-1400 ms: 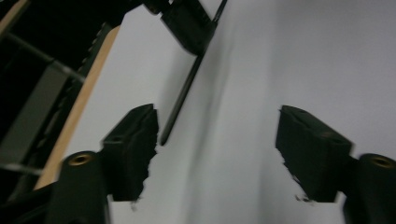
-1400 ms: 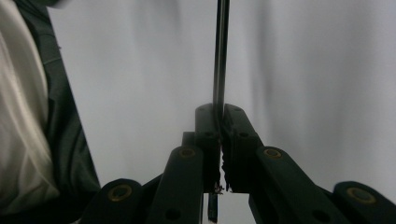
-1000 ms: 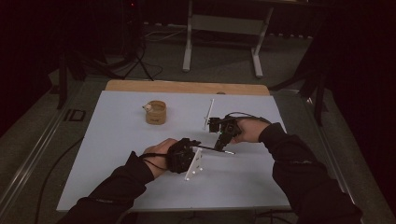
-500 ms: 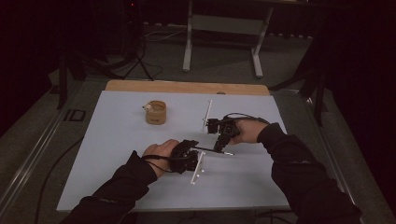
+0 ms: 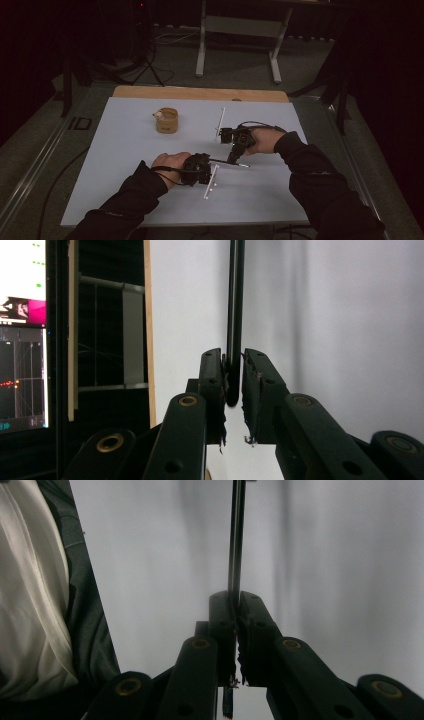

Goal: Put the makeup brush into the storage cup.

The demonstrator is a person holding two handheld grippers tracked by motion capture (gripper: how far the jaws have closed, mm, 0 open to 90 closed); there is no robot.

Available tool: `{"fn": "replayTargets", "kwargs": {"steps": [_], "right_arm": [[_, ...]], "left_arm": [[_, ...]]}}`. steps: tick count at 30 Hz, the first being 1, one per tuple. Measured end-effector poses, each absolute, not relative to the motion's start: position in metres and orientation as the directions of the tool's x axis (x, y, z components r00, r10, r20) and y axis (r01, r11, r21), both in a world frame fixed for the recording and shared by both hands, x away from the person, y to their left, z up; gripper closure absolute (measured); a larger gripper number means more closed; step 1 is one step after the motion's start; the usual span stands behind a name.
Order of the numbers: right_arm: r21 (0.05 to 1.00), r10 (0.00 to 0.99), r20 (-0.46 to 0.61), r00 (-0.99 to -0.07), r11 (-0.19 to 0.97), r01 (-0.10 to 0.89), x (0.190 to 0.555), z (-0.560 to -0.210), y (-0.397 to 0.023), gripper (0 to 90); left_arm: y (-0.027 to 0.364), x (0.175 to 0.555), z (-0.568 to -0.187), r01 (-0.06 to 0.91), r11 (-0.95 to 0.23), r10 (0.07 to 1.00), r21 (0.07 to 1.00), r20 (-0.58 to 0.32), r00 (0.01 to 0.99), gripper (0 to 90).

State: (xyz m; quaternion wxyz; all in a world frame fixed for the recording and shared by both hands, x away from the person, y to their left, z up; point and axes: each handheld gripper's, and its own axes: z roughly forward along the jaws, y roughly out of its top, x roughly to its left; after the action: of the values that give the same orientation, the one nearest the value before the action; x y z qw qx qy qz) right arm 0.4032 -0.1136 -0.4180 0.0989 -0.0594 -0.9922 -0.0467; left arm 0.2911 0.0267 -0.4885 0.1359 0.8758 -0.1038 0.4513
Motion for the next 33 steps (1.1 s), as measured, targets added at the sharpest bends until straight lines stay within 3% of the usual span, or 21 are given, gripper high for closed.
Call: {"fn": "replayTargets", "kwargs": {"steps": [2, 11, 14, 15, 16, 22, 24, 27, 28, 30, 32, 33], "right_arm": [[0.077, 0.11, 0.198, -0.974, 0.989, 0.128, 0.403, -0.418, -0.112, 85.4], [0.075, 0.107, 0.205, -0.973, 0.989, 0.124, 0.403, -0.421, -0.111, 85.0], [0.1, 0.088, 0.191, -0.978, 0.989, 0.108, 0.402, -0.419, -0.113, 69.3], [0.114, 0.085, 0.173, -0.981, 0.988, 0.105, 0.402, -0.419, -0.115, 60.3], [0.114, 0.085, 0.173, -0.981, 0.988, 0.105, 0.402, -0.419, -0.115, 60.3], [0.208, 0.104, 0.088, -0.991, 0.971, 0.121, 0.404, -0.407, -0.125, 39.1], [0.234, 0.105, 0.08, -0.991, 0.965, 0.121, 0.404, -0.402, -0.128, 27.6], [0.274, 0.124, 0.057, -0.991, 0.952, 0.135, 0.405, -0.395, -0.134, 22.2], [0.286, 0.132, 0.061, -0.989, 0.947, 0.144, 0.406, -0.392, -0.136, 21.3], [0.339, 0.156, 0.046, -0.987, 0.927, 0.162, 0.406, -0.386, -0.14, 20.1], [0.368, 0.162, 0.032, -0.986, 0.916, 0.162, 0.406, -0.381, -0.143, 20.1], [0.425, 0.169, -0.016, -0.986, 0.893, 0.146, 0.405, -0.375, -0.147, 18.9]], "left_arm": [[0.026, 0.291, -0.489, -0.306, -0.941, -0.064, 0.144, 0.813, 0.579, 83.4], [0.026, 0.293, -0.486, -0.309, -0.94, -0.075, 0.143, 0.798, 0.598, 85.2], [0.026, 0.294, -0.485, -0.28, -0.942, -0.033, 0.188, 0.774, 0.632, 85.2], [0.027, 0.295, -0.485, -0.269, -0.941, -0.018, 0.204, 0.766, 0.643, 85.2], [0.027, 0.295, -0.485, -0.269, -0.941, -0.018, 0.204, 0.766, 0.643, 85.2], [0.03, 0.297, -0.484, -0.22, -0.943, 0.025, 0.25, 0.712, 0.701, 85.3], [0.031, 0.298, -0.485, -0.188, -0.937, 0.066, 0.296, 0.675, 0.735, 85.3], [0.034, 0.301, -0.484, -0.151, -0.928, 0.11, 0.34, 0.639, 0.761, 85.3], [0.035, 0.302, -0.479, -0.147, -0.949, 0.071, 0.279, 0.644, 0.762, 85.3], [0.035, 0.303, -0.478, -0.139, -0.952, 0.072, 0.273, 0.64, 0.765, 85.3], [0.034, 0.302, -0.481, -0.124, -0.94, 0.106, 0.317, 0.618, 0.779, 85.3], [0.034, 0.303, -0.48, -0.108, -0.942, 0.115, 0.317, 0.61, 0.784, 85.3]]}}
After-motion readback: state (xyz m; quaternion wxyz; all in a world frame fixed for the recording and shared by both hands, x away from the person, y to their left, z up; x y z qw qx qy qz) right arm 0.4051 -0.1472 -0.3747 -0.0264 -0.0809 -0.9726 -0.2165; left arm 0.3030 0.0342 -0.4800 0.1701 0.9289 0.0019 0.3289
